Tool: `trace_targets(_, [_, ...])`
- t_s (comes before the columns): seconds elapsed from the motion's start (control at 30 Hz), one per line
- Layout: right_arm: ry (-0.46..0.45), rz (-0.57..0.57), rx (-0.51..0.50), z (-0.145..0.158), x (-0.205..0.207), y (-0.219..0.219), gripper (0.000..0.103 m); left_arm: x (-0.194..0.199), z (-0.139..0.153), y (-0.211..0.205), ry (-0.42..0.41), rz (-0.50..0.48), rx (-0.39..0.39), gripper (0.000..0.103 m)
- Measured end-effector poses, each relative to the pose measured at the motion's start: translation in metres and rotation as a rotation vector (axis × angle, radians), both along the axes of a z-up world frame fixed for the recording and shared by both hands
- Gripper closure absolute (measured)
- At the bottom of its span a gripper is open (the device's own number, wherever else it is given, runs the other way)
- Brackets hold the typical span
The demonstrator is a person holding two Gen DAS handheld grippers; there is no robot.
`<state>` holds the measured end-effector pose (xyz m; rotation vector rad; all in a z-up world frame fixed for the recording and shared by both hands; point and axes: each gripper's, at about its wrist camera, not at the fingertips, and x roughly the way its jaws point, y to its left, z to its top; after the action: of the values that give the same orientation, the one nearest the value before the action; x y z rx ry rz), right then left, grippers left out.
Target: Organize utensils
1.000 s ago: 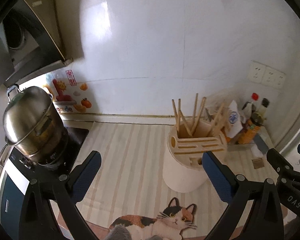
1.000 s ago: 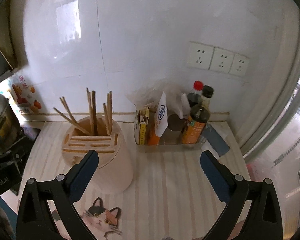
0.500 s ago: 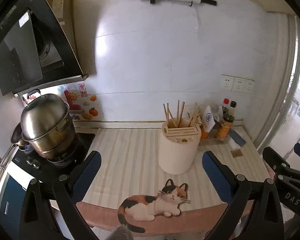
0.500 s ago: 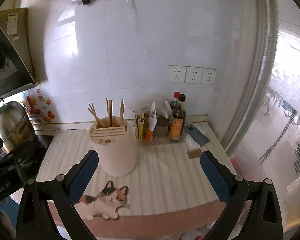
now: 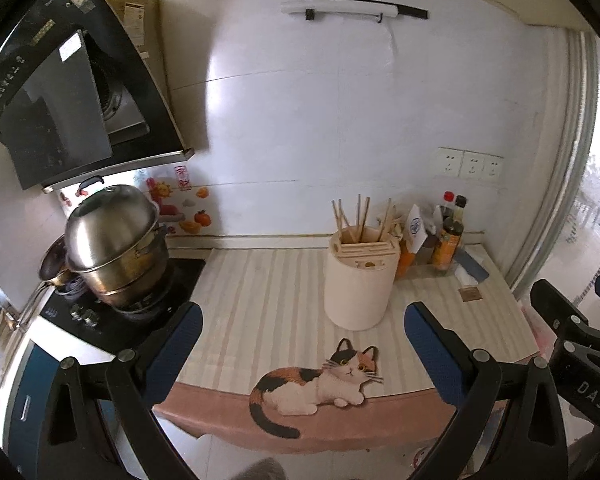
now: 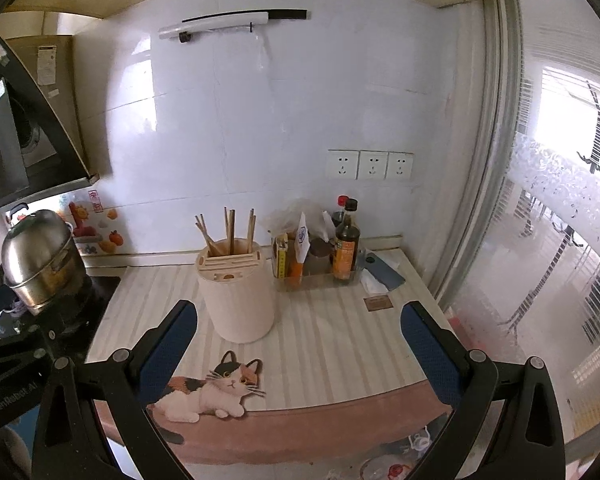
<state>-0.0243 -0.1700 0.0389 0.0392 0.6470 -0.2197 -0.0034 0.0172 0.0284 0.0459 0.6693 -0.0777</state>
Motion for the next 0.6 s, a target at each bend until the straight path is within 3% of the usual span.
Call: trace_targets(0.6, [0.02,0.043,0.003,0.01,0.023,-0.004,0.0,0.01,0.006,0.005,0.01,0.042,0.008,0.0])
